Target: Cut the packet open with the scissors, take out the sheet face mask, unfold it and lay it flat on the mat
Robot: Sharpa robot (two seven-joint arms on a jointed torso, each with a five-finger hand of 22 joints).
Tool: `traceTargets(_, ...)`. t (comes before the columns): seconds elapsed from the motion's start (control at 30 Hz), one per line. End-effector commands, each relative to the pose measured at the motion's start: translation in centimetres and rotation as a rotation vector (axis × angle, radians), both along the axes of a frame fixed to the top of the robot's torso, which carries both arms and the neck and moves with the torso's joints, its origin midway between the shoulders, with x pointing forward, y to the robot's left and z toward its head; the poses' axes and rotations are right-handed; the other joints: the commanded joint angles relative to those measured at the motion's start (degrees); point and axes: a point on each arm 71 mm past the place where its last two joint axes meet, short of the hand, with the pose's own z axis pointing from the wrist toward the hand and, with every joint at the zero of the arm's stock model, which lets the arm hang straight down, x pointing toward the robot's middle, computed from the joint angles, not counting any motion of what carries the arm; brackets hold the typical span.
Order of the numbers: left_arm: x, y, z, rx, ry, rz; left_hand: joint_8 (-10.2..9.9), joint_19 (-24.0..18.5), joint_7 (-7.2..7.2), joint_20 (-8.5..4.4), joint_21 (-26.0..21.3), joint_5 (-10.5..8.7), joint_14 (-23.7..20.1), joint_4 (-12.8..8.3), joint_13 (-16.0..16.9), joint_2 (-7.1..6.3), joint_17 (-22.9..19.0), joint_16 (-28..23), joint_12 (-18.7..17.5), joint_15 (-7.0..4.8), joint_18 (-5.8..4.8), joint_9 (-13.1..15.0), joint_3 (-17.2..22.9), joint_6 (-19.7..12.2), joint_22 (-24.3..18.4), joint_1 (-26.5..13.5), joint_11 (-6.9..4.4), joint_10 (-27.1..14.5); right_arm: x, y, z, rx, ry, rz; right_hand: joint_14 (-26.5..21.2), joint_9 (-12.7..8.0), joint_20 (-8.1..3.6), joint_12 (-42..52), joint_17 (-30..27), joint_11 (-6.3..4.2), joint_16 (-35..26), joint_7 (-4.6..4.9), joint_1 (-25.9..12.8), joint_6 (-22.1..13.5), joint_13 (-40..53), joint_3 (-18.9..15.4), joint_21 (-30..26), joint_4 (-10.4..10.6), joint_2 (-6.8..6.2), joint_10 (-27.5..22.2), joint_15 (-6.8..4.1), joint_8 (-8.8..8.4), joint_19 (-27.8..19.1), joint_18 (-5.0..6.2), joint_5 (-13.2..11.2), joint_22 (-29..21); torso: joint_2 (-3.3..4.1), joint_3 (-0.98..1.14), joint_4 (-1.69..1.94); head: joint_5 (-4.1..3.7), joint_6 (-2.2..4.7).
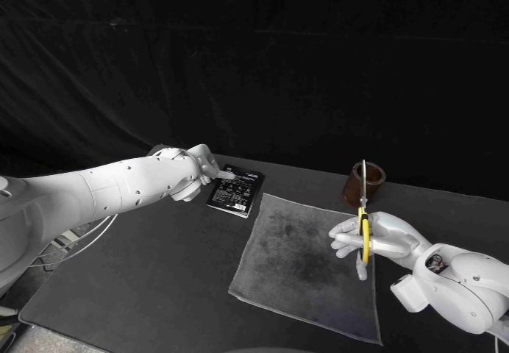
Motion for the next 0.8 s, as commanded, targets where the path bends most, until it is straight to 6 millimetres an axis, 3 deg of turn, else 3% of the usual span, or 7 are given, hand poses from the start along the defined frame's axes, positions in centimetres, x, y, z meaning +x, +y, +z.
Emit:
traceTargets(0.03, -0.16, -0.06, -0.75, 0.028, 0.090, 0.024, 0.1, 1.1, -0.03, -0.44, 1.0, -0.14, 1.5, 0.0, 0.2, 0.46, 0.0, 0.8, 0.7, -0.40, 0.60, -0.2, 0.6, -0.2, 0.5, -0.2, -0.31, 0.1, 0.01, 0.05, 0.06, 0.001, -0.007, 0.004, -0.2, 0.1, -0.46, 0.1, 0.1, -0.03, 0.3, 0.12, 0.2, -0.4, 0.1, 1.5, -0.4, 1.2, 0.74, 1.1, -0.14, 0.16, -0.1, 7.03, 0.2, -0.1, 0.04, 0.00, -0.05, 0.05, -0.12)
traceTargets(0.47, -0.14, -0.33, -1.03, 0.038, 0.135, 0.023, -0.1, 8.3, -1.19, -2.68, 6.6, -0.15, 4.8, -0.1, 0.0, 1.18, -0.3, 0.9, 1.7, -1.71, 0.58, -1.0, 1.5, -2.1, 3.0, 2.2, -1.30, -1.8, 0.05, -0.02, -0.17, -0.006, -0.007, 0.007, -0.3, 0.4, -0.42, 0.1, 0.4, -0.02, 0.4, 0.13, 0.2, -0.6, 0.1, 1.4, -0.7, 1.0, 0.87, 1.1, -0.12, 0.33, -0.4, 7.04, 0.2, -0.3, 0.05, 0.03, 0.04, 0.06, -0.40)
traceTargets(0.6, -0.15, -0.37, -1.07, 0.038, 0.142, 0.021, 0.5, 12.8, -1.69, -4.18, 14.4, -0.05, 8.3, -0.1, -0.3, 1.14, 5.3, 10.0, 2.6, -2.74, 0.13, -1.2, 1.5, -2.2, 7.4, 2.3, -1.84, -2.4, 0.03, -0.02, -0.27, -0.008, -0.005, 0.008, -0.4, 0.5, -0.41, 0.1, 0.5, -0.02, 0.4, 0.13, 0.1, -0.6, 0.1, 1.3, -0.8, 1.0, 0.91, 1.1, -0.11, 0.38, -0.5, 7.04, 0.2, -0.3, 0.04, 0.00, -0.03, 0.14, -0.54)
traceTargets(0.63, -0.16, -0.36, -1.08, 0.037, 0.144, 0.021, 0.9, 13.5, -1.49, -4.49, 19.2, -0.03, 8.4, -0.3, -0.3, 1.10, 8.9, 15.5, 3.2, -3.09, -0.07, -1.4, 1.5, -2.0, 10.5, 2.5, -1.92, -2.3, 0.03, -0.02, -0.29, -0.008, -0.005, 0.009, -0.4, 0.6, -0.40, 0.1, 0.6, -0.02, 0.4, 0.13, 0.1, -0.7, 0.1, 1.3, -0.9, 0.9, 0.95, 1.1, -0.11, 0.43, -0.6, 7.04, 0.2, -0.3, 0.04, 0.00, -0.03, 0.14, -0.54)
traceTargets(0.67, -0.17, -0.34, -1.10, 0.036, 0.147, 0.021, 1.1, 14.8, -1.38, -4.79, 26.5, -0.12, 8.2, -0.2, -0.3, 1.22, 11.0, 18.9, 3.7, -3.13, -0.78, -1.5, 1.5, -1.8, 18.8, 2.4, -1.99, -2.2, 0.02, -0.03, -0.31, -0.009, -0.005, 0.009, -0.4, 0.7, -0.40, 0.1, 0.6, -0.02, 0.4, 0.13, 0.1, -0.7, 0.1, 1.3, -1.0, 0.9, 0.96, 1.1, -0.11, 0.45, -0.6, 7.04, 0.2, -0.4, 0.06, -0.01, -0.03, 0.04, -0.61)
traceTargets(0.7, -0.18, -0.32, -1.12, 0.033, 0.150, 0.021, 1.3, 17.3, -1.54, -4.93, 37.2, -0.11, 9.2, -0.3, 0.0, 1.63, 14.8, 24.2, 4.7, -3.39, -2.31, -1.7, 1.7, -1.6, 32.1, 2.6, -2.34, -1.4, 0.02, -0.05, -0.32, -0.009, -0.004, 0.009, -0.4, 0.8, -0.39, 0.1, 0.7, -0.01, 0.4, 0.14, 0.1, -0.8, 0.1, 1.3, -1.1, 0.8, 0.99, 1.1, -0.10, 0.49, -0.7, 7.05, 0.2, -0.4, 0.05, -0.01, -0.01, -0.01, -0.63)
traceTargets(0.8, -0.19, -0.26, -1.19, 0.025, 0.162, 0.020, 1.4, 17.7, -1.74, -4.99, 45.3, -0.12, 10.8, -0.2, 0.6, 1.83, 21.1, 31.3, 6.1, -3.36, -3.16, -2.1, 1.5, -1.3, 41.6, 2.5, -2.10, -1.1, 0.03, -0.08, -0.35, -0.011, -0.004, 0.008, -0.5, 1.0, -0.36, 0.1, 0.9, -0.01, 0.4, 0.14, 0.0, -0.9, 0.1, 1.2, -1.4, 0.7, 1.06, 1.1, -0.09, 0.61, -1.0, 7.06, 0.2, -0.6, 0.03, -0.02, -0.01, -0.06, -0.65)
